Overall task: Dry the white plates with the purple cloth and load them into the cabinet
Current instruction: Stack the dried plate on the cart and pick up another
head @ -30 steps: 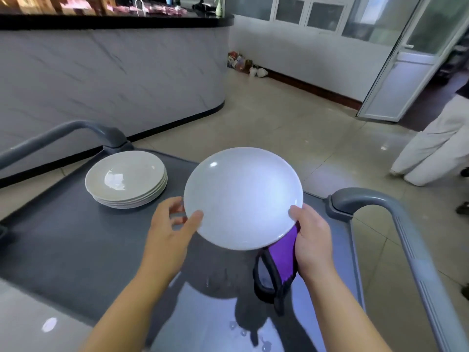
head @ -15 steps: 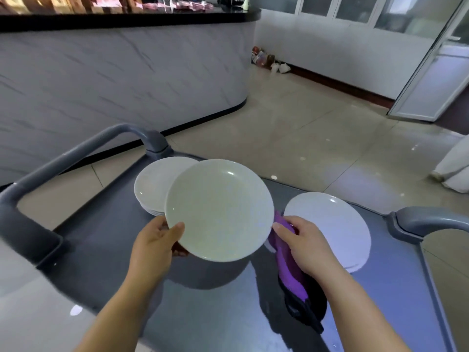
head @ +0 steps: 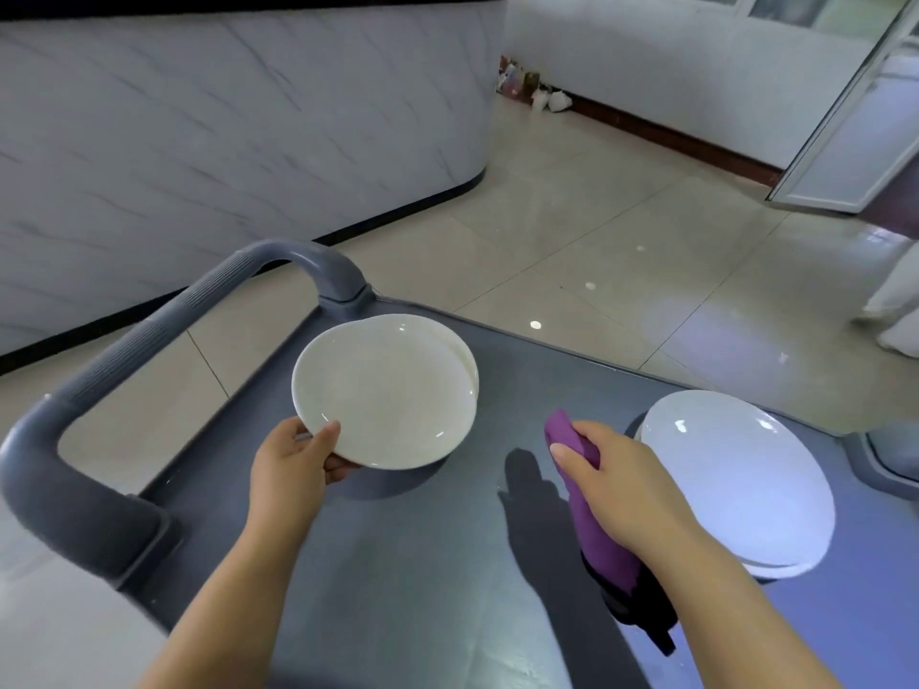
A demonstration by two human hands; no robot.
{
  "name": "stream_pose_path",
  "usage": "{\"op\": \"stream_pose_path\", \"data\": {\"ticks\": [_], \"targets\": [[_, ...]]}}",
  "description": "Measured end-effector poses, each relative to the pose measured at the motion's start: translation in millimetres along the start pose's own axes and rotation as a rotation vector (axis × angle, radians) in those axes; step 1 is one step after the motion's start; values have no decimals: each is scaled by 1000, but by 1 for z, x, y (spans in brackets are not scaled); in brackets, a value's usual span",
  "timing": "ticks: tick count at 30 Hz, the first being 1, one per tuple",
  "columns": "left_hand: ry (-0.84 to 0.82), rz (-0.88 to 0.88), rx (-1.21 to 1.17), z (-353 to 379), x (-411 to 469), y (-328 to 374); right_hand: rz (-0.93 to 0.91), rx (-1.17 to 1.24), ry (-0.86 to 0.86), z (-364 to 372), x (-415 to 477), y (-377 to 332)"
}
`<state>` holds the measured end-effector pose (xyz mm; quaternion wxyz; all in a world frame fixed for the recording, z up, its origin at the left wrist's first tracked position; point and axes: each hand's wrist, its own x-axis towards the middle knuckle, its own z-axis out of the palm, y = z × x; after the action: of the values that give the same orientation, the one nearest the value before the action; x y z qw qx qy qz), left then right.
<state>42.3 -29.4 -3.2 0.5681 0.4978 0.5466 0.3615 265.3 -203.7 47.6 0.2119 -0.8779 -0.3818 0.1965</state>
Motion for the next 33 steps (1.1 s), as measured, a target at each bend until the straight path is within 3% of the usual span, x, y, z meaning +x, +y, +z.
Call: {"op": "stream_pose_path", "data": {"ticks": [6, 13, 22, 33], "targets": [[-24, -65, -12, -3, 28, -3, 44, 33, 3, 9, 0, -8], [61, 46, 375, -1, 41, -5, 76, 25, 0, 14, 0, -8], [49, 107, 813, -1, 39, -7, 81, 45, -20, 17, -4, -1], [-330, 98, 1035, 18, -27, -30, -15, 152, -131, -11, -36, 46]]}}
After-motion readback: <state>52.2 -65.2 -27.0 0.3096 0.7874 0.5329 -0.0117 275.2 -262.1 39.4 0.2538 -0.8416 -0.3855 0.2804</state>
